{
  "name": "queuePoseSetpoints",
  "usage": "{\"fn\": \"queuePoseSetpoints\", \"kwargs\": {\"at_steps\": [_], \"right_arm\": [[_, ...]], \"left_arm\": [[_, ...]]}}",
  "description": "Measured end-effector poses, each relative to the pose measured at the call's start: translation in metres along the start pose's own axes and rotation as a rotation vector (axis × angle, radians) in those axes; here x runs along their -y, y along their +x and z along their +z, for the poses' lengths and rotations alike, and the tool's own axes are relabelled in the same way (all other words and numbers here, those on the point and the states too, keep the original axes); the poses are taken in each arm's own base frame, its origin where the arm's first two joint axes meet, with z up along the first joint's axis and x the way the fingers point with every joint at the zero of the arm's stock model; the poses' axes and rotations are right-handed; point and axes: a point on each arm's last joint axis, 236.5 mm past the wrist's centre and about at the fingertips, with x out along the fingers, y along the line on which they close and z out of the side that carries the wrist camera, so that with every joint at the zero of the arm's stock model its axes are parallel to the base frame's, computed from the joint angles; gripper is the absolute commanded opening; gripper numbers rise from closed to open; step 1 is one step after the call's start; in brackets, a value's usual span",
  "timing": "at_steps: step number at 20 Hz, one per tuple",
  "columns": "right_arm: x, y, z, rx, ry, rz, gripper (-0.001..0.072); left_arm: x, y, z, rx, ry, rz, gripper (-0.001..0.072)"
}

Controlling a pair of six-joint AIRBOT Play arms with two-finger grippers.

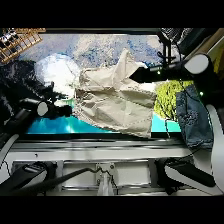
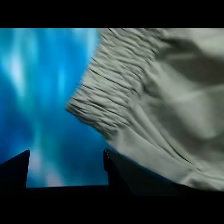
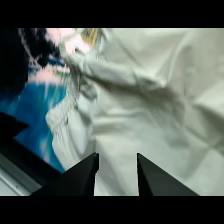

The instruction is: Fold the clothes and pants, and hang the long-sleeved shirts on hangers.

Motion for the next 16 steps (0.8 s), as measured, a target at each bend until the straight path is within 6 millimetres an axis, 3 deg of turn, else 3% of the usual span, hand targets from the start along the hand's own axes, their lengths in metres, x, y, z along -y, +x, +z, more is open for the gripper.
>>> {"fn": "queuePoseSetpoints", "kwargs": {"at_steps": [5,10,12,15,16], "right_arm": [[-0.008,-0.019,-0.036,0.017,-0.002,-0.013,0.0293],[-0.020,-0.037,-0.050,0.053,-0.018,-0.012,0.0293],[-0.024,-0.042,-0.052,0.068,-0.017,-0.009,0.0293],[-0.030,-0.050,-0.052,0.088,-0.019,-0.004,0.0292],[-0.032,-0.052,-0.053,0.094,-0.017,-0.003,0.0291]], "left_arm": [[0.026,0.017,-0.010,-0.025,-0.081,-0.140,0.0491],[0.043,0.040,-0.021,-0.105,-0.152,-0.223,0.0478],[0.047,0.048,-0.021,-0.116,-0.176,-0.242,0.0416],[0.051,0.057,-0.019,-0.123,-0.216,-0.262,0.0016],[0.053,0.059,-0.018,-0.122,-0.224,-0.270,0.0016]]}}
